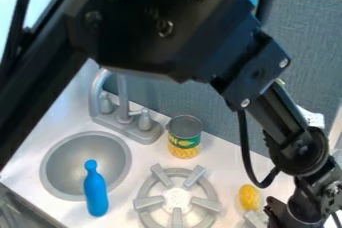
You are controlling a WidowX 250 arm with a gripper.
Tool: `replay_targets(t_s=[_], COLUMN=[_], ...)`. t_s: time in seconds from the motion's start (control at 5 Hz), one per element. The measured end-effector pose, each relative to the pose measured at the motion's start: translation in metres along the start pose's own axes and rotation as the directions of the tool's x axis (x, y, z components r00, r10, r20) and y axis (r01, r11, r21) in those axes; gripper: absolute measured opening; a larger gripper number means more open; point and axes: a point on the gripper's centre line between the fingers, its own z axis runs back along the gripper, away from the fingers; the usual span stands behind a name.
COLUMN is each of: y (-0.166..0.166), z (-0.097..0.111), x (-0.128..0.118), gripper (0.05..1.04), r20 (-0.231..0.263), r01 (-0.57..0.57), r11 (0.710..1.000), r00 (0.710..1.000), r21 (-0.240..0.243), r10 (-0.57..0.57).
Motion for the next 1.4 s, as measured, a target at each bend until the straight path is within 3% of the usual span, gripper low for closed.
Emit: replay_targets(t_s=[0.2,0.4,0.6,0.8,1.0,1.2,1.4], y=[0.002,0.005,0.010,0.021,0.048,0.084,0.113], z=[-0.005,-0.002,0.003,0.055,0.090,0.099,0.089], x=[0.001,0.001,-0.011,-0.004,-0.009,-0.011,-0.007], gripper=[0.715,0.983,1.007,1.004,1.004,1.004,1.004], r20=[-0.026,-0.054,-0.050,0.106,0.210,0.246,0.210], r01=[-0.016,-0.033,-0.055,-0.125,-0.192,-0.276,-0.322], r11=[1.000,0.999,0.998,0.991,0.971,0.948,0.944], r00=[1.000,0.998,0.997,0.986,0.953,0.919,0.920], r21=[0.014,0.022,0.020,-0.049,-0.141,-0.158,-0.070], r10=[0.016,0.035,0.056,0.129,0.218,0.309,0.330])
